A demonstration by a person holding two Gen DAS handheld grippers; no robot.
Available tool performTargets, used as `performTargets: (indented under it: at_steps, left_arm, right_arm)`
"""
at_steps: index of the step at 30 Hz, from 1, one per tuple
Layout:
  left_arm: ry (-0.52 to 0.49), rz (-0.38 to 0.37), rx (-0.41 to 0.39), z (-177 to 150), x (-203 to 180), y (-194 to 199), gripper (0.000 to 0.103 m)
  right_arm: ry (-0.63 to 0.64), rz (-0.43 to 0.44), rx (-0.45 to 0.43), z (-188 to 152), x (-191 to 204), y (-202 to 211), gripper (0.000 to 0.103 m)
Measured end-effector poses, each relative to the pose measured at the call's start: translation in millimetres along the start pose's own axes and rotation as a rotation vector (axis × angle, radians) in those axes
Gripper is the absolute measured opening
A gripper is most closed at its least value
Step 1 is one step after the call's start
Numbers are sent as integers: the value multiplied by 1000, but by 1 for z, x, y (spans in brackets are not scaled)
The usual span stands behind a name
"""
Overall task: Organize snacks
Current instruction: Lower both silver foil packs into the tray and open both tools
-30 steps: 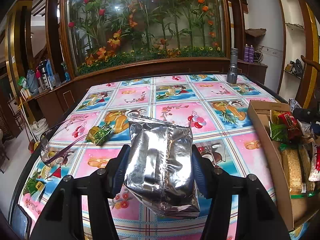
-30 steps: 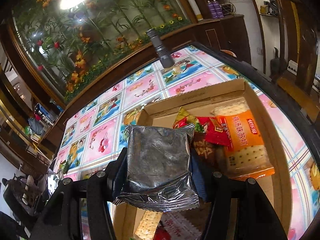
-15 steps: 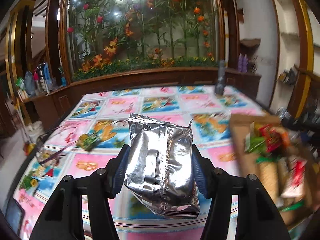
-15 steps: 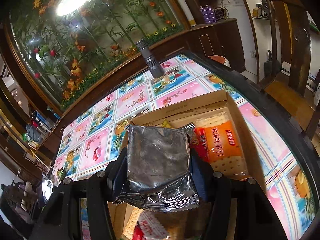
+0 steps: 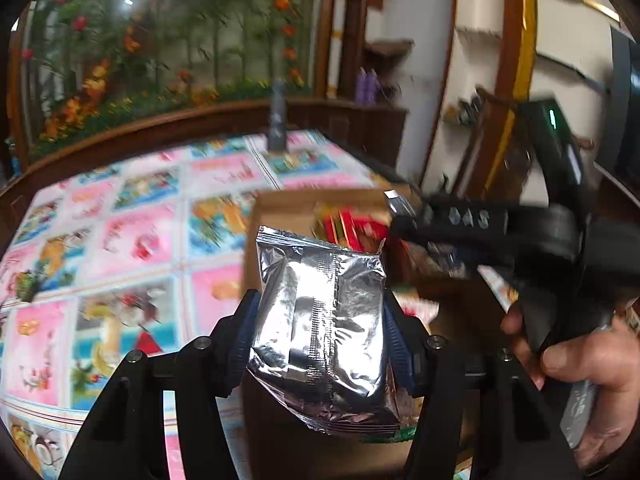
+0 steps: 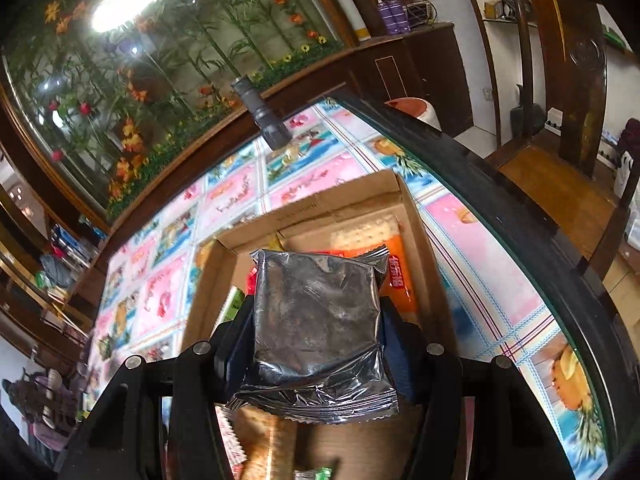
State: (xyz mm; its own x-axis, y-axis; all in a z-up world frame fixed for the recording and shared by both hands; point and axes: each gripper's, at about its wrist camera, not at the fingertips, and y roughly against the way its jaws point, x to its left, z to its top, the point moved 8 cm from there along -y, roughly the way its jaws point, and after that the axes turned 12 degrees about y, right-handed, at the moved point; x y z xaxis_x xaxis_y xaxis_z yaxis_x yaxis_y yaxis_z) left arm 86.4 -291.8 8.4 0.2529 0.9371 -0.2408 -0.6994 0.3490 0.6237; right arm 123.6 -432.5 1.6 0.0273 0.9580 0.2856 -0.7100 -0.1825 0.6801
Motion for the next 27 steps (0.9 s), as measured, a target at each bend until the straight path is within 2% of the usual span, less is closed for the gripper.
performTargets:
  at_steps: [4,7,12,27]
  left_arm:
    - [-9,31,47,-13,8,-12,58]
    - [-9,50,54,-17,13,-17,58]
    - [-48,68,32,-21,10,-17,58]
    - [-66,81,20,-21,9,-16,58]
  right_arm:
    - [53,-26,31,-6,8,-5,62]
    - [103,-75,26,-7,12,-4,62]
    - [138,-107,32,-8,14,-4,62]
    - [157,-115,44,-9,19,-4,62]
